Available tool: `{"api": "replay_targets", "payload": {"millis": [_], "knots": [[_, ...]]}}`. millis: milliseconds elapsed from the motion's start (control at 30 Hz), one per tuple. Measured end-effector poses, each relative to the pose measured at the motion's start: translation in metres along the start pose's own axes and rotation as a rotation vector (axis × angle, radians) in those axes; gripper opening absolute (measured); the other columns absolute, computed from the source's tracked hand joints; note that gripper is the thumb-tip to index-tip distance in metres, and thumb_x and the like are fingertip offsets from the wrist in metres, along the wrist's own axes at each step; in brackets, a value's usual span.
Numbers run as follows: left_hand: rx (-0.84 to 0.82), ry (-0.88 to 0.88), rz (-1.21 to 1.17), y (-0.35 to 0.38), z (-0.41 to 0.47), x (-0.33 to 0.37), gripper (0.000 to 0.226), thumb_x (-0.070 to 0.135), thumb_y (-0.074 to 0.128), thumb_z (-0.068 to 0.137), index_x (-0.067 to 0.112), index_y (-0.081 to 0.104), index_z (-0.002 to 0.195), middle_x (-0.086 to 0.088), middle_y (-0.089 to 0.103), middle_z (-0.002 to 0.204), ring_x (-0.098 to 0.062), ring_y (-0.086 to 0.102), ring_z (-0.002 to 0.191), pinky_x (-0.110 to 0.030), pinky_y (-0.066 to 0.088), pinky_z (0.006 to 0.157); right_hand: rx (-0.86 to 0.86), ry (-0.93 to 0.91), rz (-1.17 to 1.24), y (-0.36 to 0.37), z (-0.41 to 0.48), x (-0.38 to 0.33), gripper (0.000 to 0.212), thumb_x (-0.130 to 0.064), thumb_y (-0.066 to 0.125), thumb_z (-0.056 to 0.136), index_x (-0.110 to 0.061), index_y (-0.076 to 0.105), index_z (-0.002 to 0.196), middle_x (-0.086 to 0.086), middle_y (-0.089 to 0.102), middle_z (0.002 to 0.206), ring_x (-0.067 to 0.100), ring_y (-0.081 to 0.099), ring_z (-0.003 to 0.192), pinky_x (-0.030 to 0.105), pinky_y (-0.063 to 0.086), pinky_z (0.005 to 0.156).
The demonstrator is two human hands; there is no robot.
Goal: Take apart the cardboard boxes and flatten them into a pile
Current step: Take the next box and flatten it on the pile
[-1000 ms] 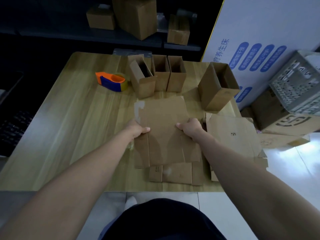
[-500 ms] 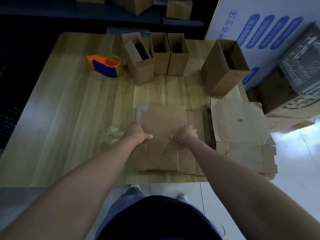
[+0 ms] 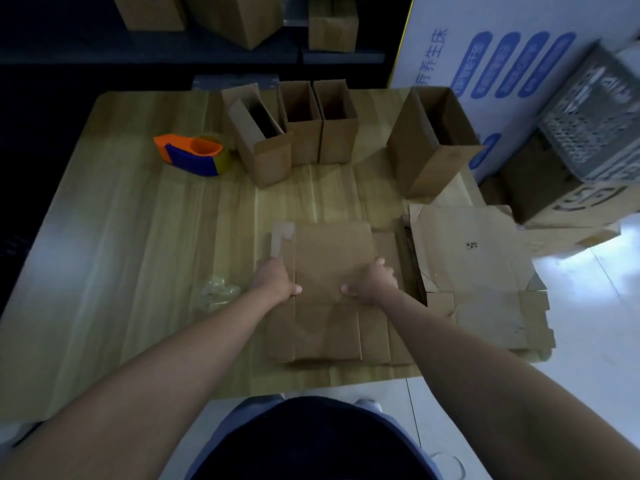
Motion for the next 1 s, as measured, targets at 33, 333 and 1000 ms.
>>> {"api": "replay_targets", "payload": {"millis": [33, 333, 1000], "knots": [[0.0, 0.023, 0.0, 0.0, -0.002, 0.007, 0.064, 0.028, 0.077, 0.077, 0.002, 0.048, 0.127, -0.017, 0.051, 0.13, -0.031, 0.053, 0.117, -0.033, 0.044, 0.092, 0.01, 0.017, -0.031, -0.006, 0.001, 0.005, 0.112, -0.047, 0.073, 0.078, -0.002, 0.001, 0.151, 0.019, 0.023, 0.153, 0.036, 0.026, 0.14, 0.045, 0.03, 0.111], [-0.056, -0.006, -0.019, 0.025, -0.013, 0.043, 0.063, 0.029, 0.08, 0.074, 0.005, 0.054, 0.125, -0.012, 0.059, 0.128, -0.027, 0.056, 0.118, -0.032, 0.046, 0.091, 0.043, 0.037, -0.091, -0.025, 0.011, 0.036, 0.089, -0.045, 0.072, 0.078, 0.003, 0.033, 0.142, 0.014, 0.045, 0.139, 0.031, 0.044, 0.13, 0.037, 0.041, 0.105], [0.023, -0.017, 0.032, -0.011, -0.019, 0.07, 0.087, 0.032, 0.08, 0.074, 0.006, 0.031, 0.141, -0.017, 0.028, 0.147, -0.033, 0.041, 0.129, -0.04, 0.043, 0.101, 0.502, -0.366, -0.476, -0.129, -0.008, -0.015, 0.029, -0.006, 0.051, 0.094, -0.007, 0.054, 0.123, 0.012, 0.059, 0.117, 0.024, 0.057, 0.104, 0.032, 0.049, 0.079]]}}
Point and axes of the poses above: each hand's wrist, its own z-axis towards the middle knuckle, its own y-axis out of the palm, x = y × z, the point moved 2 cm from there along z, towards the middle knuckle
